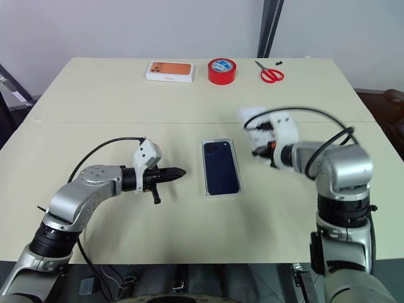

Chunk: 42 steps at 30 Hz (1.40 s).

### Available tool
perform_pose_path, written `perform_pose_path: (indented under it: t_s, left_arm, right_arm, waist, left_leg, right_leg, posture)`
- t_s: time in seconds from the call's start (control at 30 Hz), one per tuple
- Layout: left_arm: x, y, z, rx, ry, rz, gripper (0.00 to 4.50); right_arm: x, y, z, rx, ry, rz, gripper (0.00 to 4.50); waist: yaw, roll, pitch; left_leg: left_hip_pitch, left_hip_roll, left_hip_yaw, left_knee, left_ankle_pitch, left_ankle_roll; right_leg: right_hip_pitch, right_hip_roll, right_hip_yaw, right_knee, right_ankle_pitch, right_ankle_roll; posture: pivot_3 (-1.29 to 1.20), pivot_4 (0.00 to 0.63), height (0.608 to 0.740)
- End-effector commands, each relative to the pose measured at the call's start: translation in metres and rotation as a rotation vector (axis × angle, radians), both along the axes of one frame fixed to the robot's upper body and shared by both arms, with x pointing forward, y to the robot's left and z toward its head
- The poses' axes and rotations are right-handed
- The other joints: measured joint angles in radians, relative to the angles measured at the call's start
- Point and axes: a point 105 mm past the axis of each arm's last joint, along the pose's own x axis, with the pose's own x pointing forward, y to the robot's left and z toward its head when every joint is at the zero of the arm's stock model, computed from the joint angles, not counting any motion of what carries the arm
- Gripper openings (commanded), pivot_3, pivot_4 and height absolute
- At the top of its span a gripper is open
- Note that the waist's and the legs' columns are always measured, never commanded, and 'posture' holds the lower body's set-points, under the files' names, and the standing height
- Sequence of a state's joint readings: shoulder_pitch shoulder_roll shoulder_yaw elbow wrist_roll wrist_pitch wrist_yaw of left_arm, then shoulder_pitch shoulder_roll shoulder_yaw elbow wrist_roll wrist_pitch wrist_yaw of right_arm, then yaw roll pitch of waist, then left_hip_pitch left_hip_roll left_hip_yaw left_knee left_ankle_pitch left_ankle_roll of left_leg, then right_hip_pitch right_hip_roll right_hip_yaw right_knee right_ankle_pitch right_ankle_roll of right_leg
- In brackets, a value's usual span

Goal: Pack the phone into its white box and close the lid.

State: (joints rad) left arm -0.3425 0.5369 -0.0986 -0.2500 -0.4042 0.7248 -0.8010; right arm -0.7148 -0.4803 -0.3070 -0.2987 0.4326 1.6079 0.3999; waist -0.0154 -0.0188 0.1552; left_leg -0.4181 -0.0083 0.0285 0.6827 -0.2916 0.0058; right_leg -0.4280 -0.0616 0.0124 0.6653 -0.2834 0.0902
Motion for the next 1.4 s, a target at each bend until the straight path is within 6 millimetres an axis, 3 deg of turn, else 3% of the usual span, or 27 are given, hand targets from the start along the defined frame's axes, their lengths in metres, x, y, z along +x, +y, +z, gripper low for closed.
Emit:
perform_pose_path:
  t_s: [0.03,0.17,0.23,0.33,0.53,0.63,0.7,0.83,0.93,1.1,1.27,1.33,1.4]
  left_arm:
    - [0.016,0.018,0.012,-0.036,-0.063,0.124,0.00]
    - [0.032,0.037,0.023,-0.064,-0.110,0.233,0.00]
    - [0.036,0.042,0.027,-0.067,-0.128,0.258,0.00]
    - [0.039,0.046,0.030,-0.063,-0.145,0.275,0.00]
    - [0.038,0.042,0.031,-0.061,-0.152,0.258,0.00]
    - [0.033,0.032,0.026,-0.055,-0.136,0.217,0.00]
    - [0.030,0.021,0.020,-0.047,-0.123,0.174,0.00]
    - [0.027,0.000,0.014,-0.036,-0.115,0.106,0.00]
    - [0.027,-0.024,0.013,-0.051,-0.110,0.050,0.00]
    - [0.022,-0.057,0.016,-0.067,-0.119,-0.046,0.00]
    - [0.018,-0.072,0.017,-0.064,-0.124,-0.098,0.00]
    - [0.018,-0.070,0.019,-0.068,-0.125,-0.094,0.00]
    - [0.019,-0.064,0.023,-0.093,-0.122,-0.070,0.00]
  right_arm:
    - [-0.011,0.034,0.028,0.245,-0.082,0.209,0.05]
    - [-0.039,0.099,0.031,0.553,-0.048,0.503,0.05]
    - [-0.048,0.120,0.028,0.683,0.011,0.555,0.05]
    - [-0.063,0.138,0.030,0.851,0.123,0.532,0.05]
    - [-0.066,0.152,-0.007,0.916,0.318,0.301,0.05]
    - [-0.065,0.150,-0.023,0.922,0.386,0.182,0.05]
    - [-0.065,0.147,-0.031,0.902,0.409,0.133,0.60]
    - [-0.059,0.134,-0.023,0.816,0.338,0.163,2.37]
    - [-0.048,0.105,0.001,0.613,0.200,0.235,3.83]
    - [-0.031,0.065,0.007,0.272,0.077,0.210,3.83]
    - [-0.018,0.045,0.007,0.046,-0.031,0.200,3.83]
    - [-0.016,0.043,0.005,-0.032,-0.072,0.224,3.31]
    - [-0.014,0.042,0.003,-0.114,-0.105,0.244,2.46]
  waist:
    - [0.000,0.000,0.000]
    - [-0.005,0.000,0.000]
    - [-0.004,0.000,0.000]
    - [0.004,0.000,0.000]
    - [-0.007,0.000,0.000]
    - [-0.006,0.000,0.000]
    - [-0.005,0.000,0.000]
    - [-0.004,0.000,0.000]
    - [0.002,0.002,0.001]
    - [0.003,0.001,0.001]
    - [-0.002,0.001,0.001]
    - [-0.001,0.001,0.001]
    - [0.003,0.001,0.001]
  left_leg:
    - [0.000,0.000,0.000,0.000,0.000,0.000]
    - [0.000,0.000,0.000,0.000,0.000,0.000]
    - [0.000,0.001,0.000,0.000,0.000,0.000]
    - [-0.001,0.000,0.000,0.000,0.000,0.000]
    - [-0.001,-0.001,0.001,0.001,0.000,0.001]
    - [-0.001,0.000,0.001,0.001,0.000,0.001]
    - [-0.001,0.000,0.001,0.001,0.000,0.001]
    - [-0.001,0.000,0.001,0.001,0.000,0.001]
    - [-0.002,0.000,0.001,0.002,0.000,0.001]
    - [-0.002,0.000,0.000,0.001,-0.001,0.003]
    - [-0.001,0.002,0.001,0.001,-0.001,0.003]
    - [-0.001,0.002,0.001,0.001,-0.001,0.003]
    - [-0.002,0.002,0.001,0.001,-0.001,0.003]
  right_leg:
    - [0.000,0.000,0.000,0.000,0.000,0.000]
    - [0.000,0.000,0.000,0.001,0.000,0.000]
    - [-0.001,0.000,0.000,0.002,0.000,0.000]
    - [0.000,-0.001,-0.001,0.002,0.000,0.000]
    - [0.000,-0.002,0.000,0.000,0.000,0.000]
    - [0.000,0.000,0.000,0.001,0.000,0.000]
    - [0.000,0.000,0.000,0.001,0.000,0.000]
    - [0.000,0.000,0.000,0.000,0.000,0.000]
    - [0.000,-0.001,0.000,0.000,0.000,0.000]
    - [0.000,0.001,-0.001,-0.002,0.000,0.000]
    - [0.000,0.002,0.000,-0.001,0.000,0.000]
    - [0.000,0.002,0.000,-0.001,0.000,0.000]
    - [0.000,0.002,0.000,-0.001,0.000,0.000]
  posture:
    - [0.00,0.150,0.725]
    - [0.00,0.150,0.725]
    - [0.00,0.150,0.725]
    - [0.00,0.150,0.725]
    - [0.00,0.150,0.725]
    - [0.00,0.150,0.725]
    - [0.00,0.150,0.725]
    - [0.00,0.150,0.725]
    - [0.00,0.150,0.725]
    - [0.00,0.150,0.725]
    - [0.00,0.150,0.725]
    - [0.00,0.150,0.725]
    - [0.00,0.150,0.725]
